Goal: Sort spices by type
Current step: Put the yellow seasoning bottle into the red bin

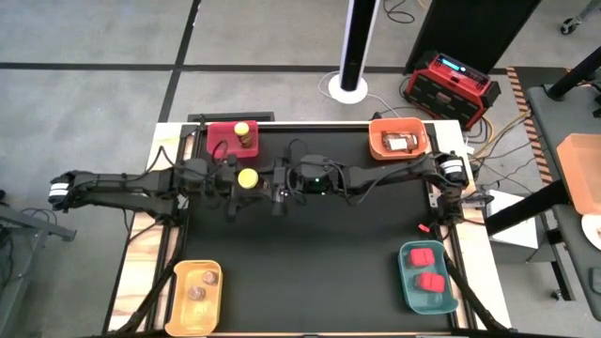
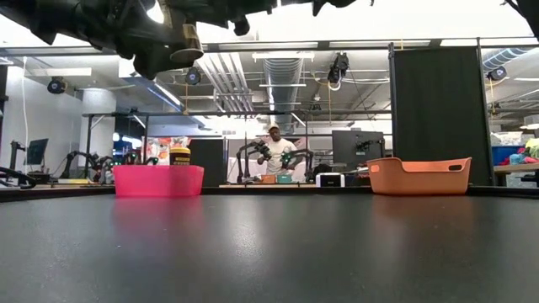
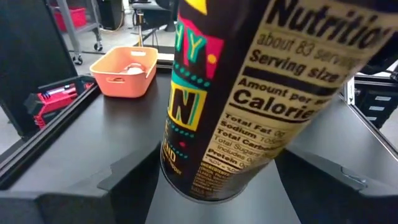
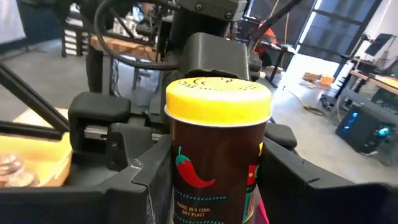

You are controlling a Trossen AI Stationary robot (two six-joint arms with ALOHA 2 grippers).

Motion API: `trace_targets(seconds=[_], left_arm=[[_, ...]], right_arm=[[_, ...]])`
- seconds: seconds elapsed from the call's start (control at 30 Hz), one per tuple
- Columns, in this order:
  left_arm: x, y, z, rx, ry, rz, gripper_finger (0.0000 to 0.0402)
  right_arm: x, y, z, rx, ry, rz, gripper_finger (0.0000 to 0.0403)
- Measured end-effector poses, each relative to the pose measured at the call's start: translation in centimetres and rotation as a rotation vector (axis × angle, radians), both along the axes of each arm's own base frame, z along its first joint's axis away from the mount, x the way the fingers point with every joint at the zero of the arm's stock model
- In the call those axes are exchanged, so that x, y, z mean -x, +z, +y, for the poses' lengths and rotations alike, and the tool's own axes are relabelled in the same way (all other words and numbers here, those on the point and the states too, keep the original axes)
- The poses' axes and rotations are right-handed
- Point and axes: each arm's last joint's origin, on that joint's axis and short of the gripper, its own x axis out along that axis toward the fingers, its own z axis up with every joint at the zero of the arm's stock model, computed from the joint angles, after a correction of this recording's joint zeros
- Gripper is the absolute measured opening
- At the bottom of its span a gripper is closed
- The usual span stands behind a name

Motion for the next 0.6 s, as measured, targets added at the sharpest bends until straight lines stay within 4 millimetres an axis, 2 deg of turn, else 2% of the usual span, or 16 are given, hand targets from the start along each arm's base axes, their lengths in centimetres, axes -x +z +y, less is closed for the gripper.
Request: trace_targets(seconds=[0.23, 0.43, 0.6], left_arm=[[0.5, 0.0, 0.0, -0.006, 0.018, 0.017, 0.0296], [0.8, -0.3, 0.1, -0.021, 0.048, 0.057, 0.0296], [0.9, 0.0, 0.1, -0.040, 0.047, 0.028, 0.0296]], right_arm=[[0.2, 1.0, -0.1, 0.048, -0.039, 0.063, 0.0178], [1.3, 2.9, -0.4, 0.120, -0.132, 0.133, 0.0178], [2.0, 2.3, -0.6, 0.168, -0.208, 0.314, 0.0178]])
